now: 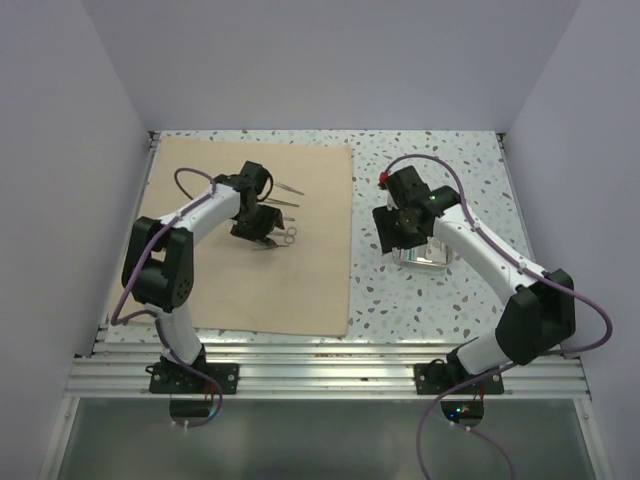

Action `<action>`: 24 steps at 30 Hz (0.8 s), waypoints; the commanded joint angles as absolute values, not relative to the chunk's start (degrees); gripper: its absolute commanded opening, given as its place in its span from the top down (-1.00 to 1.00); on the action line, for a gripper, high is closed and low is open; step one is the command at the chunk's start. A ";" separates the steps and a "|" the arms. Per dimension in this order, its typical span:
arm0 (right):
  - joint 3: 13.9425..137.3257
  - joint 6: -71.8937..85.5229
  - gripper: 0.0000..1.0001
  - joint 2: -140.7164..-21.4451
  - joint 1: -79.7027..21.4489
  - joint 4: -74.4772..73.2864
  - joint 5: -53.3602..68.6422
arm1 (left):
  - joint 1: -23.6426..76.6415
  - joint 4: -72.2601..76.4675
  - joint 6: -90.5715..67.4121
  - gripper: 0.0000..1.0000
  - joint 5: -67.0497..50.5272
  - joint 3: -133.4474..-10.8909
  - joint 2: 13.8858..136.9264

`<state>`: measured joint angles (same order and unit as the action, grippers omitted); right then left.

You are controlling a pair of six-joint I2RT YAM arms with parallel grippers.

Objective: Prepare the surgical pack

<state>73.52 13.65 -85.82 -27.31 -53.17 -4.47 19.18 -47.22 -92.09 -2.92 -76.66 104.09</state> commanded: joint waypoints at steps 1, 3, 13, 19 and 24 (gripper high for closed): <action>71.90 12.83 -0.17 -81.74 -27.33 -52.03 -2.55 | 18.90 -51.06 -101.50 -0.08 -0.88 -77.34 106.61; 70.84 12.39 -0.17 -80.16 -27.33 -51.86 -2.72 | 18.90 -51.33 -102.65 -0.08 -0.36 -76.82 107.66; 69.08 11.69 -0.18 -78.57 -27.25 -51.42 -2.99 | 18.28 -50.89 -105.91 0.02 -0.35 -79.45 112.85; 69.52 11.51 -0.18 -79.54 -27.25 -50.98 -2.90 | 17.14 -51.33 -105.65 0.13 -0.35 -79.98 114.17; 70.40 11.43 -0.18 -80.51 -27.33 -51.07 -3.16 | 16.61 -51.68 -105.12 0.33 -0.97 -80.24 114.61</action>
